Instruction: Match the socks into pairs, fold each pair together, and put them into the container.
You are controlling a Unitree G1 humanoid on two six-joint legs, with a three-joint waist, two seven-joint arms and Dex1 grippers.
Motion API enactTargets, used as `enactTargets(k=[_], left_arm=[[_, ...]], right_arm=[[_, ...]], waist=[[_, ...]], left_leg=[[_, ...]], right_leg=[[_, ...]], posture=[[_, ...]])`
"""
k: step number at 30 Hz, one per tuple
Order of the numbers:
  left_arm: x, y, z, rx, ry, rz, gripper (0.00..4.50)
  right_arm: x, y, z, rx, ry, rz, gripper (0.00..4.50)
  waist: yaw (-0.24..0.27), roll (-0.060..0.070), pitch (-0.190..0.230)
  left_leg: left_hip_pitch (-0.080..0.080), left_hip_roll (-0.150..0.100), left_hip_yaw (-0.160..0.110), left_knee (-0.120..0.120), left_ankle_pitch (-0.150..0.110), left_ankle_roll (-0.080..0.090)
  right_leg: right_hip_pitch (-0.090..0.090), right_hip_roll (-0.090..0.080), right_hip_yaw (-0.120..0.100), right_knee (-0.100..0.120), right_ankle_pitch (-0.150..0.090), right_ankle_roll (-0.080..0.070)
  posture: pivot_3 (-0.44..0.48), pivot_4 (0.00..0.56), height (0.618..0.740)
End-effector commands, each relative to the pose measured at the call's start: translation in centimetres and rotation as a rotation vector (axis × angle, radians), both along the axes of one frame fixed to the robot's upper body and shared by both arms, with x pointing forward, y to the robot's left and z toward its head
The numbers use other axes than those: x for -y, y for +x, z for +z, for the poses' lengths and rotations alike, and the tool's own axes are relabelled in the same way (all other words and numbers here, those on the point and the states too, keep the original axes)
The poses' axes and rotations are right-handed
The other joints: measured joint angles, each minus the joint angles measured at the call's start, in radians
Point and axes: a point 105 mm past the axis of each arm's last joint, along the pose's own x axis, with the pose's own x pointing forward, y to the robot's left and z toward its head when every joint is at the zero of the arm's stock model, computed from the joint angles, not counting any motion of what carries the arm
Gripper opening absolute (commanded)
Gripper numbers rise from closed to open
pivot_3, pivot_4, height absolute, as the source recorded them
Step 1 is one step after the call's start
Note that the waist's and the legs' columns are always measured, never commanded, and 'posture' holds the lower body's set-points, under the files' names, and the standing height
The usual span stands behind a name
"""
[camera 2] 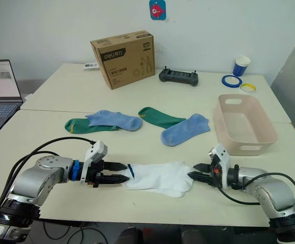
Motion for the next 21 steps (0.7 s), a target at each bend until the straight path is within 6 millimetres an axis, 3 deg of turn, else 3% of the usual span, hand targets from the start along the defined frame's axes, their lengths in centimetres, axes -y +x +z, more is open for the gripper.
enactTargets(k=[1, 4, 8, 12, 17, 21], left_arm=[[0.3, -0.1, 0.4, 0.027, 0.003, -0.028, 2.29], [0.4, 0.0, 0.5, 0.030, 0.000, -0.028, 1.40], [0.6, 0.2, 0.7, 0.034, -0.005, -0.031, 0.13], [0.7, 0.3, 0.9, 0.037, -0.015, -0.031, 0.06], [1.1, 0.8, 3.2, 0.026, -0.119, -0.019, 0.06], [0.0, 1.6, 4.0, 0.013, -0.086, -0.013, 0.06]], right_arm=[[-0.8, -0.3, 1.6, 0.048, 0.032, 0.053, 0.91], [-1.0, -0.5, 1.9, 0.056, 0.037, 0.065, 0.00], [-1.2, -0.6, 2.1, 0.057, 0.045, 0.072, 0.00], [-1.3, -0.8, 2.4, 0.058, 0.056, 0.079, 0.00], [-1.4, -1.2, 3.4, 0.065, 0.080, 0.091, 0.00], [-2.6, -2.5, 4.3, 0.023, 0.156, 0.117, 0.00]], waist=[[0.000, 0.000, 0.000], [0.000, 0.000, 0.000], [0.000, 0.000, 0.000], [0.000, 0.000, 0.000], [0.000, 0.000, 0.000], [0.000, 0.000, 0.000]], left_leg=[[0.000, 0.000, 0.000, 0.000, 0.000, 0.000], [0.000, 0.000, 0.000, 0.000, 0.000, 0.000], [0.000, 0.000, 0.000, 0.000, 0.000, 0.000], [0.000, 0.000, 0.000, 0.000, 0.000, 0.000], [0.000, 0.000, 0.000, 0.000, 0.000, 0.000], [0.000, 0.000, 0.000, 0.000, 0.000, 0.000]], right_leg=[[0.000, 0.000, 0.000, 0.000, 0.000, 0.000], [0.000, 0.000, 0.000, 0.000, 0.000, 0.000], [0.000, 0.000, 0.000, 0.000, 0.000, 0.000], [0.000, 0.000, 0.000, 0.000, 0.000, 0.000], [0.000, 0.000, 0.000, 0.000, 0.000, 0.000], [0.000, 0.000, -0.001, 0.000, 0.000, 0.000]], posture=[[0.000, 0.150, 0.740], [0.000, 0.150, 0.740], [0.000, 0.150, 0.740], [0.000, 0.150, 0.740], [0.000, 0.150, 0.740], [0.000, 0.150, 0.740]])
